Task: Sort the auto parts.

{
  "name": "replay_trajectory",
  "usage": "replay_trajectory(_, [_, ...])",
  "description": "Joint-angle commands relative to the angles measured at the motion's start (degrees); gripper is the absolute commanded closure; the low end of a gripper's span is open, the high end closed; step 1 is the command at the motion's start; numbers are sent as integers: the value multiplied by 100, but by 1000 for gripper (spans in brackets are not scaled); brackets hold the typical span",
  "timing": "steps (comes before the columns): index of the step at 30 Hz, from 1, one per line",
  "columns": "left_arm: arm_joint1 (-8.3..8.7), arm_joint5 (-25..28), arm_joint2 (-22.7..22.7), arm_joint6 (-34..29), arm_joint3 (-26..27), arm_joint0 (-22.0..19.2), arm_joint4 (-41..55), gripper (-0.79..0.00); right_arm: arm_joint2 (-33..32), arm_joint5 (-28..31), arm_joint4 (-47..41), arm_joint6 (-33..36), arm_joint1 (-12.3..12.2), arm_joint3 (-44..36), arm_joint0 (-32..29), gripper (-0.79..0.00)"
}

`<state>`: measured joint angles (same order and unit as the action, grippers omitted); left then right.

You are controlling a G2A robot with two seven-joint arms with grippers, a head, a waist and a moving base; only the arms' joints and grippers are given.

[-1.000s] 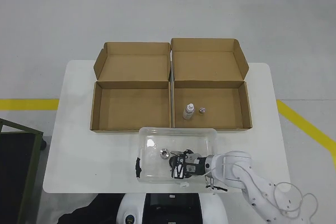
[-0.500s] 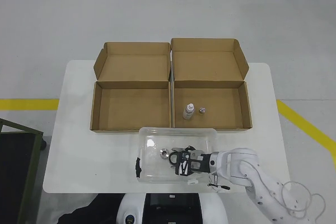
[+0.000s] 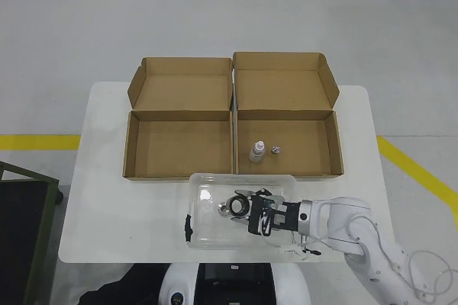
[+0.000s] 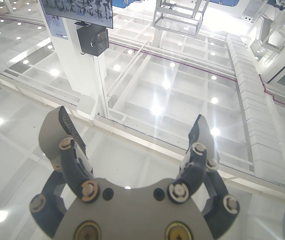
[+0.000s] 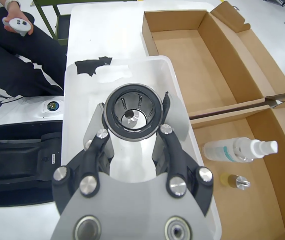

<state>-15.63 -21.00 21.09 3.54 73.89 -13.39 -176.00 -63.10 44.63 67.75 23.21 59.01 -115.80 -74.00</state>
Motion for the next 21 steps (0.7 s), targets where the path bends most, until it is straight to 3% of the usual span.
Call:
replay_trajectory(1, [0,0,0,0,0,0,0,-785,-30,-83,-178,-49,5,16,13,0])
replay_trajectory(21, [0,0,0,0,0,0,0,-785,-715,-383,-1569,-457,7,-369,507,0])
